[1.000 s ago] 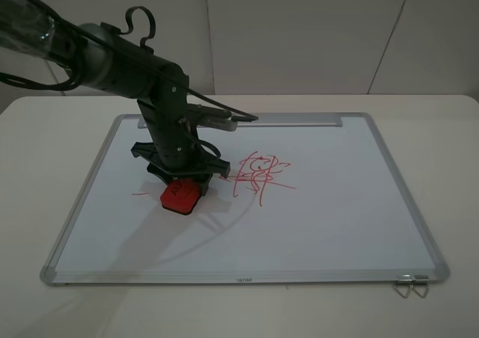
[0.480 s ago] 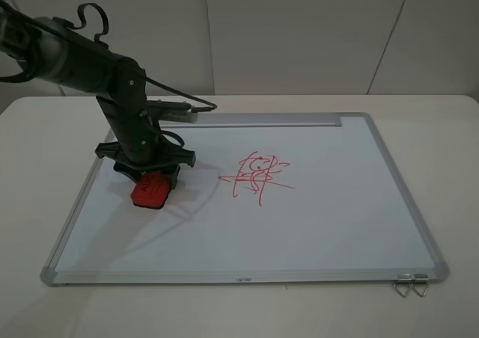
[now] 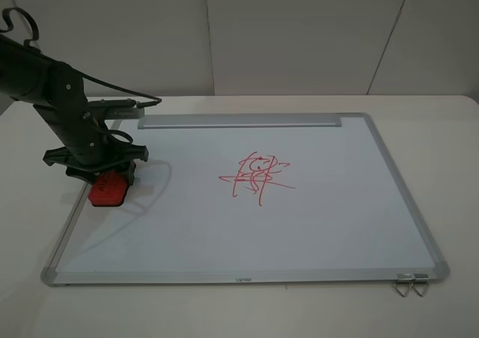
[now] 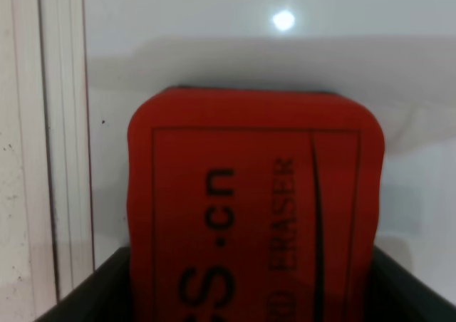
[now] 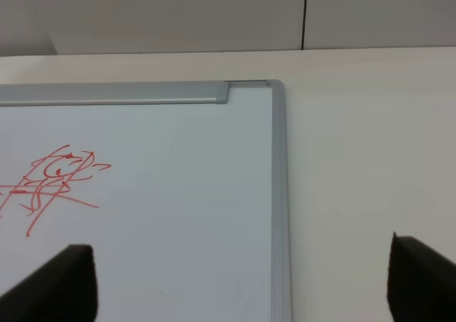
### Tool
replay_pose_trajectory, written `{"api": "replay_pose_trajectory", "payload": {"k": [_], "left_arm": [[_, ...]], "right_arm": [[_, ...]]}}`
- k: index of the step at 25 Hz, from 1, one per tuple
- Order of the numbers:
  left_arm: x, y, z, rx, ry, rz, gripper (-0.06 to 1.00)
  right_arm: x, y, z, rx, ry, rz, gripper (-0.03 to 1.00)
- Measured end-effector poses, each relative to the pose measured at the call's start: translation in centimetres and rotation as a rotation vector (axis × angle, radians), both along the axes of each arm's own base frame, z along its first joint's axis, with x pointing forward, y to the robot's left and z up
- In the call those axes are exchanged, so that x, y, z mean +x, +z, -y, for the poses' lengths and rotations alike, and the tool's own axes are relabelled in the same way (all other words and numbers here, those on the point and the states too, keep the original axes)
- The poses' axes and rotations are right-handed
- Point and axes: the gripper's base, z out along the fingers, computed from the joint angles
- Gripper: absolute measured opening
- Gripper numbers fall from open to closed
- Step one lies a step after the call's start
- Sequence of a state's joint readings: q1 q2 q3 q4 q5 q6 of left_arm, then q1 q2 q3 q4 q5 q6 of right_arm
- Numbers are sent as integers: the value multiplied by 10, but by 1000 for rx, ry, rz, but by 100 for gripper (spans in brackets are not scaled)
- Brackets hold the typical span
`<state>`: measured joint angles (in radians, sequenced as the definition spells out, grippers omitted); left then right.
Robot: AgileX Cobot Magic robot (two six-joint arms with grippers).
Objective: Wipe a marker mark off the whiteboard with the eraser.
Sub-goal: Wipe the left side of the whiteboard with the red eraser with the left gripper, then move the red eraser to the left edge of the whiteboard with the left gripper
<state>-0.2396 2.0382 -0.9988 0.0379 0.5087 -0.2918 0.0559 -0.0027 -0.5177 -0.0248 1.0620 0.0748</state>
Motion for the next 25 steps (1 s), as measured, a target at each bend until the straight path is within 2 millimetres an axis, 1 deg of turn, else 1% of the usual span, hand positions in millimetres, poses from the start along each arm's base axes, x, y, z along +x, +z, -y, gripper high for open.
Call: {"api": "replay_pose_trajectory", "payload": {"k": [4,7,10,13,17,20,22,25], "left_arm": [[-8,9,13,5,-72,29,58],[-27,18,31,16,-144,-16,58],[-43,28,40,33,-194,-62,57],[-56,44,43,43,-214,-102,57],[-65,79,42,18,-209,-54,57],[-72,100,39,9,-208,-28,57],[-76,112,37,-3,-203,-10,57],[-80,123,35,-14,-201,7,57]], "right_arm": [[0,0,0,0,0,0,72],[0,0,0,0,0,0,72],[0,0,0,0,0,0,72],[0,0,0,0,0,0,72],[0,0,0,0,0,0,72],[0,0,0,0,0,0,72],[0,0,0,0,0,0,72],[0,0,0,0,0,0,72]]}}
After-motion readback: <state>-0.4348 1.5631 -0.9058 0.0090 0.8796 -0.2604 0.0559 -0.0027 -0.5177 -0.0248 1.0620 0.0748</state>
